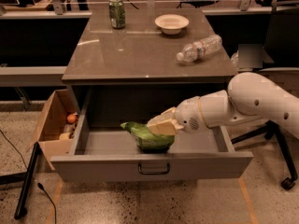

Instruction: Place green rice chip bag into top drawer

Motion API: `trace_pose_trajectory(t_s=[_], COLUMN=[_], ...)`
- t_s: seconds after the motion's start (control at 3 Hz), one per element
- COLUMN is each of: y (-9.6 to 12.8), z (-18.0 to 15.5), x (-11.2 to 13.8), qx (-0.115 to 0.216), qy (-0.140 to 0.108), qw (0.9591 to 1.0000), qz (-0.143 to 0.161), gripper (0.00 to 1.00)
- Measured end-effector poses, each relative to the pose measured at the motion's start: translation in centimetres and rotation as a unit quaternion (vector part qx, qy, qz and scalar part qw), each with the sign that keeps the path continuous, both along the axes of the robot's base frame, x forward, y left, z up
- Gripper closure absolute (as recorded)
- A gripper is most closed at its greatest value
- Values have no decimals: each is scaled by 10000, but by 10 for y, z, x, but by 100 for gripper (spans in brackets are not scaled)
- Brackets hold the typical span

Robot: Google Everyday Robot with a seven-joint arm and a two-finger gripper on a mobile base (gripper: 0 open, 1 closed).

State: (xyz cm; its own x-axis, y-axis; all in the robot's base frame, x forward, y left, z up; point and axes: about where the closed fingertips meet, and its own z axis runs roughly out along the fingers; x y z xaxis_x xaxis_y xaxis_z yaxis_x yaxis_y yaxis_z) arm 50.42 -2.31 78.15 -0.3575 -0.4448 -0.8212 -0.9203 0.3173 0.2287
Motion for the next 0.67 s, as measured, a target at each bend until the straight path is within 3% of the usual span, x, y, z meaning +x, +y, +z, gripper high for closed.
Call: trace_pose_trajectory(t_s=[0.67], y=[4], z=[-16], x=[61], qx=[-79], qy=[-474], qw=[9988], qz=[83], gripper=[100])
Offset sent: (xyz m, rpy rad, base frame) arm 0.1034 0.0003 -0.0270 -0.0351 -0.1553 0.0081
